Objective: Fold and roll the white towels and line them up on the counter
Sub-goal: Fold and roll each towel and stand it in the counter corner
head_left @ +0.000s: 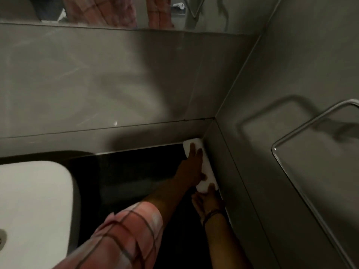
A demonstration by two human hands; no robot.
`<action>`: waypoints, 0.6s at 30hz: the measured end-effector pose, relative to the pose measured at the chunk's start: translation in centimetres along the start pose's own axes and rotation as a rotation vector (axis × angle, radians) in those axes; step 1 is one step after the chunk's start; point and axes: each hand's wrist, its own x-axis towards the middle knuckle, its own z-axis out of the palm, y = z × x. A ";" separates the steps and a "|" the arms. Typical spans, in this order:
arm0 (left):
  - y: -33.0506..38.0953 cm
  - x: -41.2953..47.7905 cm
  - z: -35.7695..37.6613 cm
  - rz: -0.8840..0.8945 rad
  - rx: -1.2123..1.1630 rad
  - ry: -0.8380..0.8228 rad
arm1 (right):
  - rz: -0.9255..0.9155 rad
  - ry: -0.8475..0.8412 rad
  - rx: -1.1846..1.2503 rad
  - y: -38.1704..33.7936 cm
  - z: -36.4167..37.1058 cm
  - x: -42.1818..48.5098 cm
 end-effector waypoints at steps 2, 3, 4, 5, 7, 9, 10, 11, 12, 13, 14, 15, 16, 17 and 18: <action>0.6 1.6 -0.2 0.026 0.033 -0.019 | 0.022 -0.020 0.053 -1.3 0.5 1.2; 0.7 2.0 -0.3 0.031 0.038 -0.022 | 0.058 -0.033 0.096 -1.7 0.6 1.6; 0.9 2.5 -0.3 0.026 0.028 -0.023 | 0.077 -0.037 0.120 -2.0 0.7 2.0; 0.9 2.7 -0.4 0.023 0.023 -0.026 | 0.058 -0.017 0.127 -2.1 0.8 2.3; 0.8 2.9 -0.5 0.023 0.043 -0.038 | -0.008 0.046 0.117 -1.7 1.0 2.4; 0.8 2.4 -0.9 0.038 0.059 -0.025 | -0.034 0.058 0.088 -1.4 1.0 2.1; 0.8 2.3 -0.9 0.037 0.062 -0.020 | -0.028 0.038 0.085 -1.6 0.9 1.7; 1.0 2.0 -1.1 0.025 0.062 -0.011 | -0.025 0.010 0.095 -1.6 0.7 1.3; 1.3 1.5 -1.3 0.014 0.054 -0.005 | -0.029 -0.027 0.127 -1.5 0.6 0.8; 1.5 0.7 -1.4 0.004 0.061 0.010 | -0.047 -0.055 0.164 -1.2 0.3 0.3; 1.7 -0.4 -1.3 -0.003 0.085 0.042 | -0.068 -0.082 0.176 -0.5 -0.2 -0.4; 1.9 -1.5 -1.1 -0.013 0.128 0.092 | -0.085 -0.089 0.161 0.0 -0.7 -1.3; 2.0 -3.3 -0.7 -0.013 0.128 0.153 | -0.111 -0.060 0.127 0.5 -1.4 -2.3; 2.1 -6.0 -0.8 -0.010 0.099 0.210 | -0.123 -0.006 0.071 1.7 -2.2 -2.9; 1.8 -8.8 -0.1 0.011 0.055 0.265 | -0.102 0.073 -0.001 3.6 -3.6 -3.3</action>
